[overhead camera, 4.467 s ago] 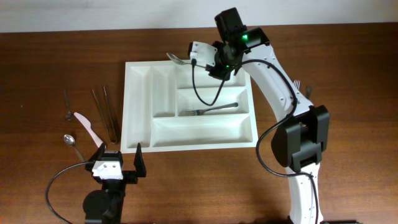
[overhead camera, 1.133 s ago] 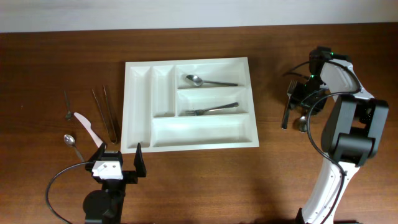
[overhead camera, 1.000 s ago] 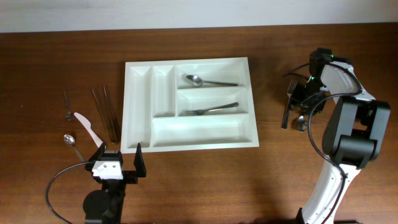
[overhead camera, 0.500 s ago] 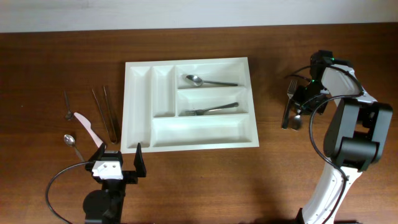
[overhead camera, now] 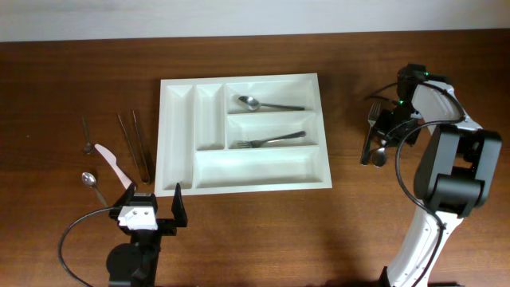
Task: Pack container
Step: 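Return the right gripper to the right cutlery and grasp another spoon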
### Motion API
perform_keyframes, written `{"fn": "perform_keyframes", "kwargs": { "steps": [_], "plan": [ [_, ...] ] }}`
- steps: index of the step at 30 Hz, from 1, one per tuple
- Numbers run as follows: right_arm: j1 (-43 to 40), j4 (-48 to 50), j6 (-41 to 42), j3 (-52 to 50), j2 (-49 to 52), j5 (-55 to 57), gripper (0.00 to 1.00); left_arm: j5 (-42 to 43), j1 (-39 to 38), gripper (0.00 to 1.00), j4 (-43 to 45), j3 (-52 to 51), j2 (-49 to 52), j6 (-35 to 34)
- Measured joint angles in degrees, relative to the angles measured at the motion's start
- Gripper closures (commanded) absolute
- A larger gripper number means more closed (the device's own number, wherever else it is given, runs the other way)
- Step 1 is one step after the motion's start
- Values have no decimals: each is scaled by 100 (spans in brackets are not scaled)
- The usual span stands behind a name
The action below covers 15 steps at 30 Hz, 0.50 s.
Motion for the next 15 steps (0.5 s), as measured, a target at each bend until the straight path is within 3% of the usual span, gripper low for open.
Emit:
{"fn": "perform_keyframes", "kwargs": {
  "steps": [15],
  "plan": [
    [0,-1185,-284,1786,328,31,96,0,0,1,0,0,0,-2]
  ]
}}
